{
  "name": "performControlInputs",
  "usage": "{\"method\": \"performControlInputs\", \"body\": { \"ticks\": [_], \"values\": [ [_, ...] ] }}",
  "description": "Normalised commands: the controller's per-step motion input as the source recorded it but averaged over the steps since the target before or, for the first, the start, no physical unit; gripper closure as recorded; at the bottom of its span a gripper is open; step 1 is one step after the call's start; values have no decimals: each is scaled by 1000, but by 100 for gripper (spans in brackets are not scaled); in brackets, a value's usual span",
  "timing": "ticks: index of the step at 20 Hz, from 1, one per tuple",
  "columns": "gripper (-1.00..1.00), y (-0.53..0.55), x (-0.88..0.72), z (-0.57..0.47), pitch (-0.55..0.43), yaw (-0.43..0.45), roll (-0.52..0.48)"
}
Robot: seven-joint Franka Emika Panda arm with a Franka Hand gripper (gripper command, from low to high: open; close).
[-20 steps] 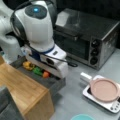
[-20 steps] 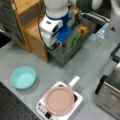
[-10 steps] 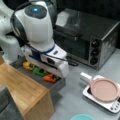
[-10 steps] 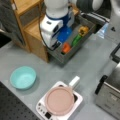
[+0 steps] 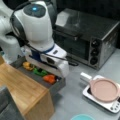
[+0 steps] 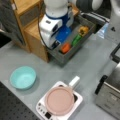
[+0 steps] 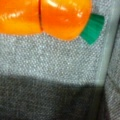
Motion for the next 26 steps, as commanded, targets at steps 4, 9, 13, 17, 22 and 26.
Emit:
{"method": "performControlInputs", "body": {
  "ticks": [4, 9, 13, 17, 22, 26],
  "values": [
    [-100, 135, -150, -20, -156, -398, 222],
    [-100, 257, -69, -168, -193, -520, 199],
    [-100, 277, 42, -240, -295, -550, 152],
    [-100, 295, 55, -42, -192, -591, 57],
    [-100, 309, 45, 168, 11, -589, 73],
    [-100, 246, 35, 267, 142, -572, 75]
  ]
}}
